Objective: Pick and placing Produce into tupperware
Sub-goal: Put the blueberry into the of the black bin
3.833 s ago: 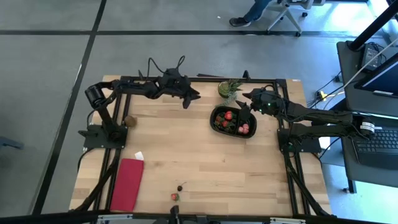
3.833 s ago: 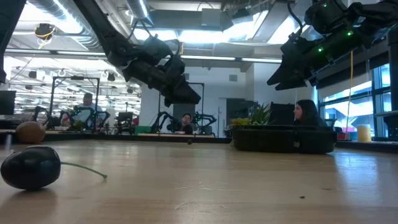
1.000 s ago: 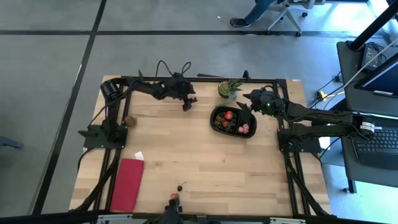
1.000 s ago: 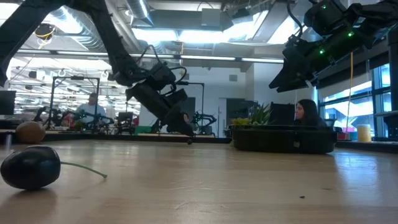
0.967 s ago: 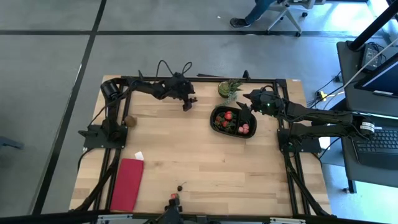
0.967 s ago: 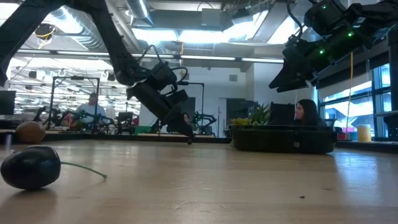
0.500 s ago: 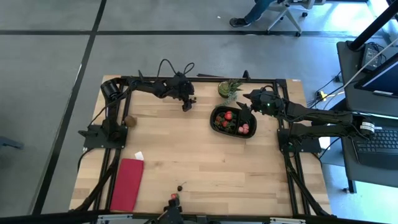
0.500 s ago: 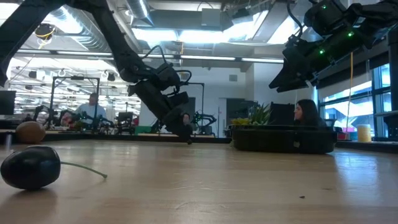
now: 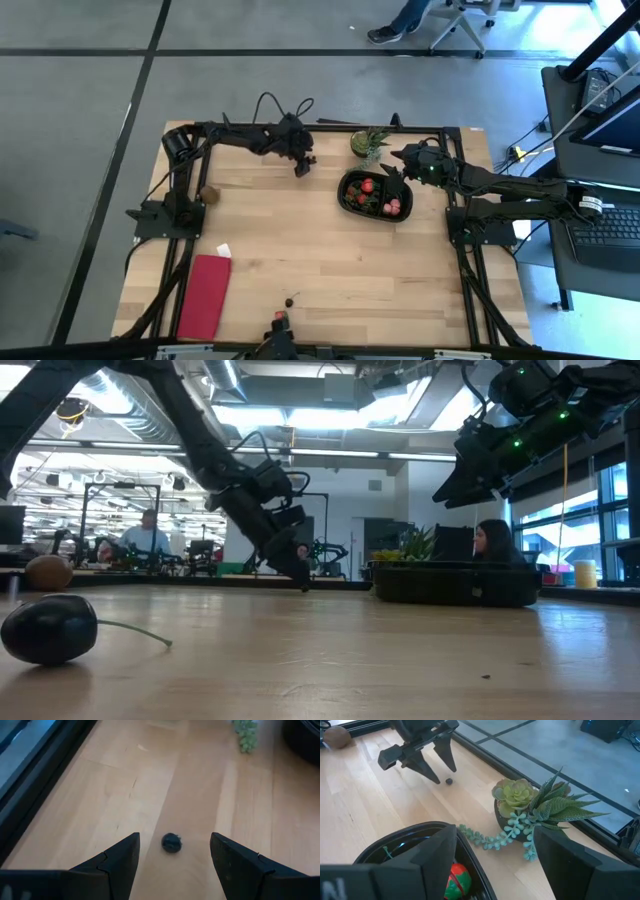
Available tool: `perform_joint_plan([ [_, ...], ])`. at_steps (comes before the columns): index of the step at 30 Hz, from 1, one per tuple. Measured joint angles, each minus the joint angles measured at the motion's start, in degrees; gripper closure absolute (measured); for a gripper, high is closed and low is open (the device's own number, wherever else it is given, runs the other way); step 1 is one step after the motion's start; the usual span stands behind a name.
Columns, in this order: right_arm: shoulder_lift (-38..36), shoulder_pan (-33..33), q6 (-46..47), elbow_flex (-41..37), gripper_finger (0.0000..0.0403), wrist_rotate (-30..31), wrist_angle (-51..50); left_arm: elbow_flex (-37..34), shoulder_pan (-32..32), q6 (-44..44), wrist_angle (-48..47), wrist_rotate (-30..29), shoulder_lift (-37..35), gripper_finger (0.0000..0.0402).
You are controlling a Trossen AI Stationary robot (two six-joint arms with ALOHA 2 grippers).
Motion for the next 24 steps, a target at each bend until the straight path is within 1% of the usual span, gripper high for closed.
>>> perform_joint_plan([
  [3,0.0,0.0,0.0,0.0,0.0135,0.0,0.0,1.2,0.0,-0.2,-2.4,0.0,0.0,0.0168],
  [6,0.0,0.0,0.0,0.0,0.0135,0.0,0.0,2.8,-0.2,-0.1,-4.6,-0.2,1.6,0.0168],
  [9,0.0,0.0,-0.8,0.0,0.0135,0.0,0.0,4.7,-1.0,0.2,-6.1,-3.0,3.0,0.0168],
  [13,0.0,0.0,-1.2,0.0,0.0135,0.0,0.0,6.7,-1.5,0.3,-8.3,-3.3,3.9,0.0168],
  [19,0.0,0.0,-1.3,0.0,0.0135,0.0,0.0,7.0,-1.6,0.3,-10.7,-5.8,3.9,0.0171],
  [24,0.0,0.0,-1.3,0.0,0.0135,0.0,0.0,7.0,-1.7,0.3,-11.0,-6.7,3.8,0.019],
])
